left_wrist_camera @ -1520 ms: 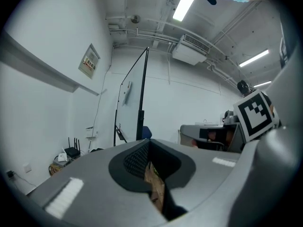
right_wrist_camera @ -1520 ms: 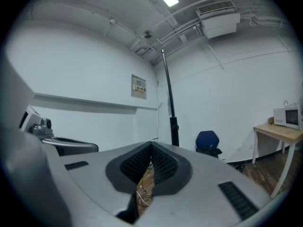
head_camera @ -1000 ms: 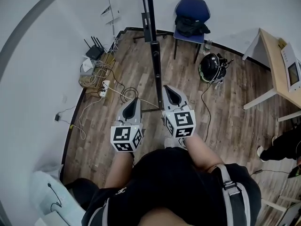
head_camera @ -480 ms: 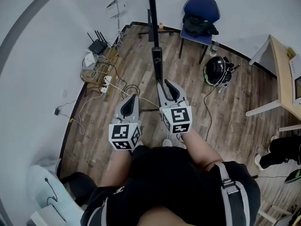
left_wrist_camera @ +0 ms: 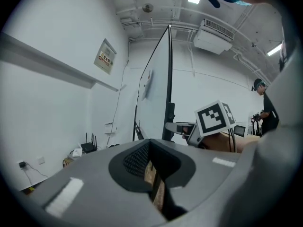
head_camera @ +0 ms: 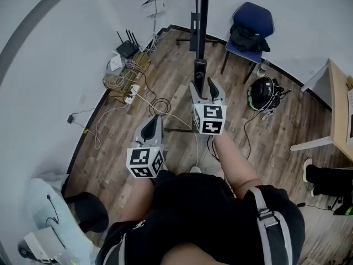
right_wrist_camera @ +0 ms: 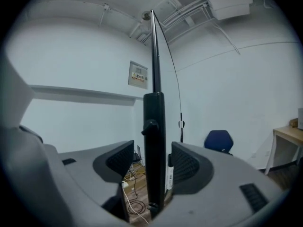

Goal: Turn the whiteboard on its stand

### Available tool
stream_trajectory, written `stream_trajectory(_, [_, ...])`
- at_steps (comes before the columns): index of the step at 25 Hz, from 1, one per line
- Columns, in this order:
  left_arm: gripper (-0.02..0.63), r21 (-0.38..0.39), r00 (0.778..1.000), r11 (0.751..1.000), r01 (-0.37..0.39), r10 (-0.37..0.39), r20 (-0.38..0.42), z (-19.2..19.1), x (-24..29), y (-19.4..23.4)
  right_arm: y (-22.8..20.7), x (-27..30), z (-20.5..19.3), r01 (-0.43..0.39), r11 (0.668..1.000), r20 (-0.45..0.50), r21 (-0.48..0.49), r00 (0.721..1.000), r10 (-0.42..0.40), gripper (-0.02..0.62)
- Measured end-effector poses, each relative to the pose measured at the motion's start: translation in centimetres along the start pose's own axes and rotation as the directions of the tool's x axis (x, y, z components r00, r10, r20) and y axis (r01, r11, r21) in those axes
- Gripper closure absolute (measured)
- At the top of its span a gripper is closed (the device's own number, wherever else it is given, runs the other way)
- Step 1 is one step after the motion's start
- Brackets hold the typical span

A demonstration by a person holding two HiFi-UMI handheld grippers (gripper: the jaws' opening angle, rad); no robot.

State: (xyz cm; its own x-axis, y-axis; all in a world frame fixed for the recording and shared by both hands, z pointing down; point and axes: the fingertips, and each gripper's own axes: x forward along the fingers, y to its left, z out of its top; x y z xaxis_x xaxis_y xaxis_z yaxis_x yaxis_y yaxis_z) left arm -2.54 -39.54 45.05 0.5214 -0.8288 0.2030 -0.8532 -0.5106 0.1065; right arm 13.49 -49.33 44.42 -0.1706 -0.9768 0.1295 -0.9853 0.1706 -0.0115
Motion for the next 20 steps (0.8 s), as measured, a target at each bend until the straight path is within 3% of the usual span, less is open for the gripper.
stream_trajectory(5, [0.598, 0.001, 1.0, 1.0, -0.007, 0.007, -0.01, -0.2, 0.0, -0.1, -0.5, 2.9, -0.5, 0.021, 0.999, -0.065, -0.04, 0.998, -0.023, 0.37])
stream_trajectory(7, [0.598, 0.004, 1.0, 1.0, -0.011, 0.011, -0.009, -0.2, 0.0, -0.1, -0.5, 3.3, -0.9, 0.03, 0.996, -0.087, -0.078, 0.995, -0.037, 0.41])
stream_trajectory(20, [0.598, -0.013, 1.0, 1.0, -0.024, 0.024, -0.008, -0.6, -0.7, 0.3, -0.3, 3.1, -1.1, 0.03, 0.996, -0.055, -0.081, 0.998, -0.035, 0.413])
